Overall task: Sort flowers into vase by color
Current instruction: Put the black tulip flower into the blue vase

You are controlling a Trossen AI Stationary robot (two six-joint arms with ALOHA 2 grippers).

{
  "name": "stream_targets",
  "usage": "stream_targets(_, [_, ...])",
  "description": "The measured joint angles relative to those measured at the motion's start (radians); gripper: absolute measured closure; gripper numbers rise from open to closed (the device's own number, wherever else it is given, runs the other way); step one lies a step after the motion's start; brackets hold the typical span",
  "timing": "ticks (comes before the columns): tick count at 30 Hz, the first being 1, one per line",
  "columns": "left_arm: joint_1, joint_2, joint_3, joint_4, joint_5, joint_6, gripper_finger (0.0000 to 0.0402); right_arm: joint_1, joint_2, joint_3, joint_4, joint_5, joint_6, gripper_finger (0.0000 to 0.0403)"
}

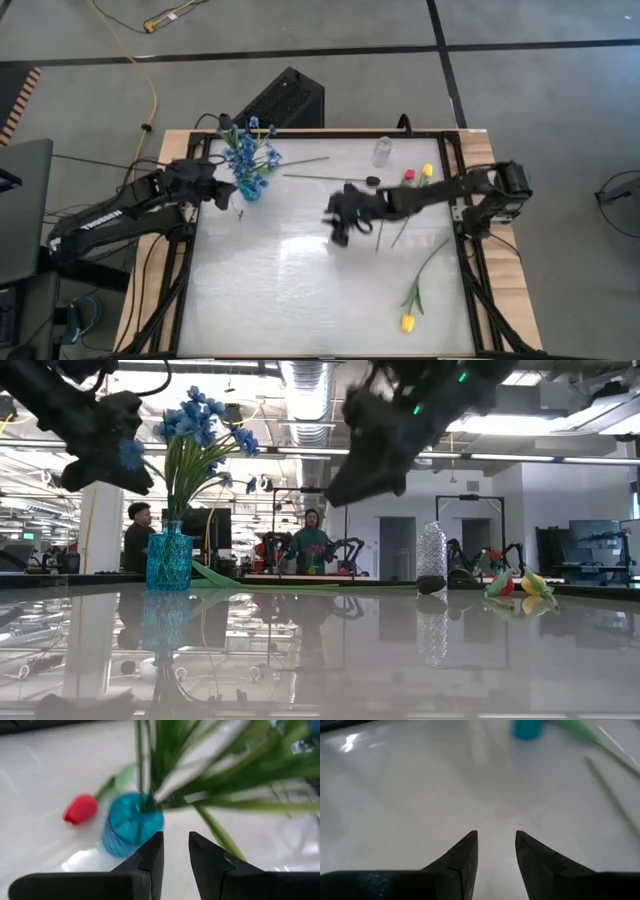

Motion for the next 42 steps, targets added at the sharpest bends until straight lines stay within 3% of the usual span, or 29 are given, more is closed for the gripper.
stream_targets(8, [-0.22,0.001,-0.006,-0.069,-0.132,-0.125,0.0336,-0.229,0.009,0.0,-0.138,-0.039,-0.077,0.0253])
stream_targets(13, [-0.366,0.001,-0.073,-0.05,-0.172,-0.24,0.034,-0.323,0.075,0.008,-0.184,-0.088,-0.149,0.0253])
stream_targets(22, [-0.598,0.001,-0.169,0.049,-0.193,-0.351,0.034,-0.385,0.266,0.239,-0.427,-0.055,-0.32,0.0253])
stream_targets(28, [-0.777,0.008,-0.26,0.237,-0.208,-0.423,0.034,-0.395,0.417,0.406,-0.597,-0.013,-0.382,0.0253])
stream_targets(35, [-0.996,0.067,-0.423,0.619,-0.251,-0.437,0.034,-0.413,0.497,0.497,-0.703,-0.009,-0.428,0.0266])
stream_targets(38, [-1.071,0.101,-0.45,0.724,-0.301,-0.415,0.034,-0.43,0.501,0.511,-0.744,-0.043,-0.433,0.0295])
stream_targets(42, [-1.158,0.143,-0.451,0.796,-0.382,-0.389,0.034,-0.435,0.494,0.51,-0.77,-0.095,-0.428,0.0368])
